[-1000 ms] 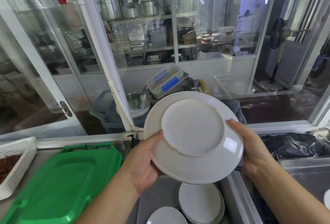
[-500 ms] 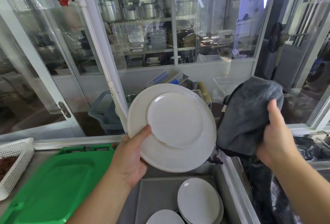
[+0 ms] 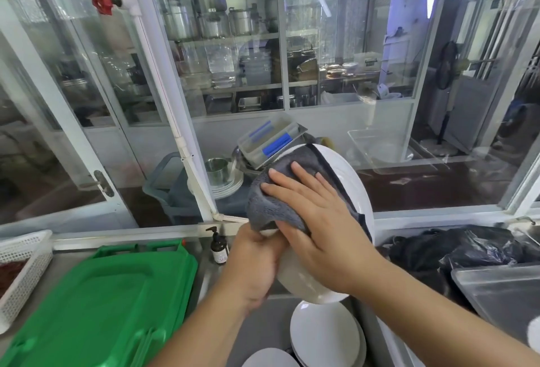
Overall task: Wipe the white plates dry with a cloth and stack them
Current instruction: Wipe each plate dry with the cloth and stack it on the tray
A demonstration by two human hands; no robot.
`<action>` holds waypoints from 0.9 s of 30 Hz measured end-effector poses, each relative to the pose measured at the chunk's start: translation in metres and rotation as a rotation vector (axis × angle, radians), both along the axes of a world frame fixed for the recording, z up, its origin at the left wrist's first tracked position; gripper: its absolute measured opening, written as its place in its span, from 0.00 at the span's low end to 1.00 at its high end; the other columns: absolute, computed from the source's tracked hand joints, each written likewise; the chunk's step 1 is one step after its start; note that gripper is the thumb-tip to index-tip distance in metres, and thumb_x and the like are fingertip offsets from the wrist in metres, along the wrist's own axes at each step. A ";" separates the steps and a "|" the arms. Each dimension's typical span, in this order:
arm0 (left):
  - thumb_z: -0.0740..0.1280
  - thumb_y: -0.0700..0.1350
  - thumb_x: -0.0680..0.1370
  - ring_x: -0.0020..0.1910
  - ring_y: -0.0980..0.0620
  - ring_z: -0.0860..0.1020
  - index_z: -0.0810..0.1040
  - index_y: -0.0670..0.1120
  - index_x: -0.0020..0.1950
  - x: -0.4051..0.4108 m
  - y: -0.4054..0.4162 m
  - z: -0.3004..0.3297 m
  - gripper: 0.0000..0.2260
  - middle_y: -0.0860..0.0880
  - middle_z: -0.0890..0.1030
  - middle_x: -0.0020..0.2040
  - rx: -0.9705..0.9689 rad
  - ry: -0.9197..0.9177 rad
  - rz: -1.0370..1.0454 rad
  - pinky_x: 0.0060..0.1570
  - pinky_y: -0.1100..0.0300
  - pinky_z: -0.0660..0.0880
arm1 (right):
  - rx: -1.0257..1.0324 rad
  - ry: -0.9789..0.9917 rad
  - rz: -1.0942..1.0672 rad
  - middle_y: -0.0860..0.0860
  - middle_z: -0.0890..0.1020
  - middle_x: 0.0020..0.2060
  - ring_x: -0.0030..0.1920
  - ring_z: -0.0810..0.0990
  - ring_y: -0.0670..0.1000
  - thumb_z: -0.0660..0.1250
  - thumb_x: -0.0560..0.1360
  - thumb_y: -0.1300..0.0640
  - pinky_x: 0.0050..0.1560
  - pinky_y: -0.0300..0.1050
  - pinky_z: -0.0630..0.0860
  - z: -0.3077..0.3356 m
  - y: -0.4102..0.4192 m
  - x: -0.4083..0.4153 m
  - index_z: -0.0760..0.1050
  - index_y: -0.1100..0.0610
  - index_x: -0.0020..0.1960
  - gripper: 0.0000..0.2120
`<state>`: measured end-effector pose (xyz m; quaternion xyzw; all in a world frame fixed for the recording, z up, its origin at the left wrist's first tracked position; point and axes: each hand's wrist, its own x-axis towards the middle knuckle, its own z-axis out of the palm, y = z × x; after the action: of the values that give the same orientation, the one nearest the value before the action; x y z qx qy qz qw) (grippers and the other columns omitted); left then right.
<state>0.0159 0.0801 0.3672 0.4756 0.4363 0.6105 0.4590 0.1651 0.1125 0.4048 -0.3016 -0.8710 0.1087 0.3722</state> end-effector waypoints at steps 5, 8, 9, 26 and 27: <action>0.76 0.50 0.71 0.61 0.47 0.84 0.87 0.55 0.60 -0.008 -0.001 -0.005 0.16 0.46 0.88 0.59 0.075 -0.028 0.044 0.57 0.53 0.81 | 0.182 -0.196 0.070 0.41 0.68 0.79 0.84 0.55 0.48 0.58 0.82 0.46 0.84 0.53 0.48 0.025 0.008 -0.010 0.71 0.46 0.78 0.24; 0.79 0.54 0.72 0.57 0.44 0.85 0.88 0.50 0.59 -0.009 -0.002 -0.004 0.17 0.42 0.88 0.57 0.077 -0.041 0.049 0.57 0.45 0.81 | 0.133 -0.122 0.016 0.41 0.70 0.78 0.83 0.58 0.46 0.56 0.84 0.44 0.83 0.50 0.49 0.043 0.017 -0.017 0.70 0.46 0.79 0.24; 0.80 0.55 0.72 0.57 0.43 0.86 0.88 0.50 0.60 -0.009 -0.003 -0.004 0.19 0.42 0.88 0.57 0.064 -0.059 0.058 0.58 0.44 0.81 | 0.084 -0.066 -0.016 0.42 0.71 0.78 0.82 0.59 0.46 0.56 0.84 0.45 0.83 0.50 0.50 0.047 0.022 -0.018 0.69 0.47 0.79 0.24; 0.77 0.59 0.73 0.57 0.48 0.87 0.88 0.57 0.59 -0.011 -0.001 -0.013 0.16 0.51 0.89 0.54 0.045 0.078 0.149 0.59 0.44 0.82 | -0.441 0.411 -0.172 0.41 0.79 0.69 0.72 0.74 0.47 0.58 0.84 0.43 0.73 0.52 0.68 0.030 0.059 0.007 0.75 0.36 0.69 0.15; 0.77 0.59 0.73 0.57 0.47 0.87 0.87 0.57 0.59 -0.010 0.000 -0.011 0.16 0.51 0.89 0.55 0.046 0.081 0.145 0.58 0.46 0.83 | -0.327 0.353 -0.064 0.38 0.74 0.74 0.77 0.67 0.44 0.59 0.84 0.45 0.78 0.48 0.61 0.033 0.049 0.002 0.71 0.35 0.74 0.19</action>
<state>0.0060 0.0801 0.3562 0.4776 0.4737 0.6323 0.3843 0.1671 0.1619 0.4374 -0.3618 -0.7533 0.2875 0.4680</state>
